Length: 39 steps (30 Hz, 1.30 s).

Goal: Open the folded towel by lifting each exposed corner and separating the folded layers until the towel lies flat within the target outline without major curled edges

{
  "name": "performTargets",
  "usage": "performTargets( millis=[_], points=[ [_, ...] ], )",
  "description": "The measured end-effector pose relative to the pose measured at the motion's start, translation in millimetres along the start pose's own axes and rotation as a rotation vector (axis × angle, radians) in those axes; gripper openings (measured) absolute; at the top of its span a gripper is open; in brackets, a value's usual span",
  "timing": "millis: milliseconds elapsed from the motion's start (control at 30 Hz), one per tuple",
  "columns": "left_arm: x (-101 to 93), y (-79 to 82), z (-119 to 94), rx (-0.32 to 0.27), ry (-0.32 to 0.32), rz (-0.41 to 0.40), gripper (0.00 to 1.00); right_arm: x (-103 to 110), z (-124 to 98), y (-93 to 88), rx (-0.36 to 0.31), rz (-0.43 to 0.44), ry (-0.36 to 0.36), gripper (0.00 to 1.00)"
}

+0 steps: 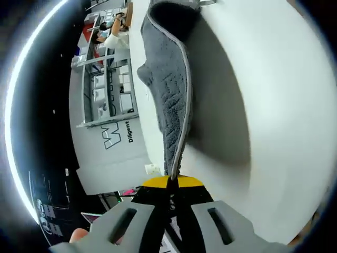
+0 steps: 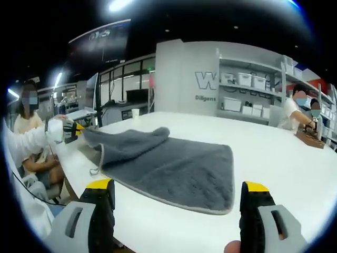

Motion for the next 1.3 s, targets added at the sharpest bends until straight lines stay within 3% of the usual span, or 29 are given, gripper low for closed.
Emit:
performTargets(
  millis=[367, 633, 1133, 1233, 1300],
  points=[
    [-11.6, -43.9, -17.2, 0.12, -0.04, -0.033, 0.02, 0.9, -0.9, -0.8, 0.006, -0.002, 0.0, 0.99],
    [-34.7, -62.9, -33.6, 0.179, -0.1, -0.072, 0.02, 1.5, -1.8, -1.5, 0.008, -0.001, 0.0, 0.99],
    [-65.7, -67.1, -47.2, 0.204, -0.182, -0.131, 0.02, 6.6, -2.8, -3.1, 0.015, -0.005, 0.008, 0.99],
    [-67.0, -66.5, -47.3, 0.194, -0.198, -0.176, 0.03, 7.2, -3.0, -3.0, 0.014, -0.005, 0.01, 0.99],
    [-68.4, -65.3, -47.6, 0.176, -0.216, -0.257, 0.03, 7.0, -3.4, -3.0, 0.014, -0.005, 0.008, 0.99]
  ],
)
Point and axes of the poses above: the point that each gripper's makers call its tool centre point, and the gripper's own axes: z roughly forward along the fingers, x roughly to its left, y roughly out of its top, the point moved 4 cm from there along -z, roughly backward along the fingers, and after that the axes turned 4 degrees about z, right-handed, at the moved point
